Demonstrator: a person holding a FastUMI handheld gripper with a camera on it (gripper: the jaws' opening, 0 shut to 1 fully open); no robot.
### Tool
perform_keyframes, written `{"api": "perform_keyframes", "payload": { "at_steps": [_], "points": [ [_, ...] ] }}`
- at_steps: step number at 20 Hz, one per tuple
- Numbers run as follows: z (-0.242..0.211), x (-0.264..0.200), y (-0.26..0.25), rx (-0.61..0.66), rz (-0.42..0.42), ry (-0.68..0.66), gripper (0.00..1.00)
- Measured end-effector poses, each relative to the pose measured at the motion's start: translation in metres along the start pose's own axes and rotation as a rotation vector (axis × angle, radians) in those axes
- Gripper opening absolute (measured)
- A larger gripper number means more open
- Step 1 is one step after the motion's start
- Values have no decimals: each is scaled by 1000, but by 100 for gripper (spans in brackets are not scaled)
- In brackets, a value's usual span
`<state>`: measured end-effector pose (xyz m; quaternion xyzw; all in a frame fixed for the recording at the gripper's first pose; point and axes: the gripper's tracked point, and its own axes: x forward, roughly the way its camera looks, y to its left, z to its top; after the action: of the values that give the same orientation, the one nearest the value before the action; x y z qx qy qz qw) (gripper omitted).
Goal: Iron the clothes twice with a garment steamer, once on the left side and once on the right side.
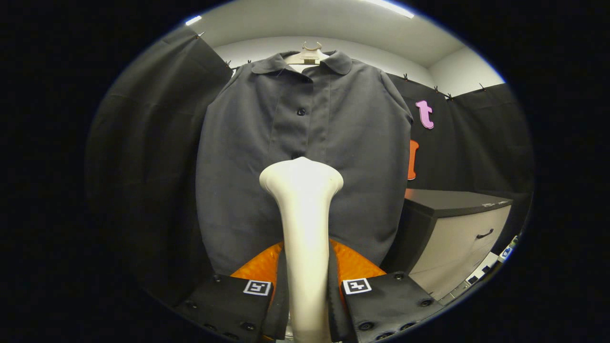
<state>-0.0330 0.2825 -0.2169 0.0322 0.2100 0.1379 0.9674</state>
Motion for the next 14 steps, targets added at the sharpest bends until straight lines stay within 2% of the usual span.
{"api": "perform_keyframes", "payload": {
  "at_steps": [5,9,14],
  "points": [
    [-38,-9,6,-9,9,54,41],
    [-42,-15,3,-39,-3,72,41],
    [41,-24,-2,-58,-41,-52,41]
  ]
}}
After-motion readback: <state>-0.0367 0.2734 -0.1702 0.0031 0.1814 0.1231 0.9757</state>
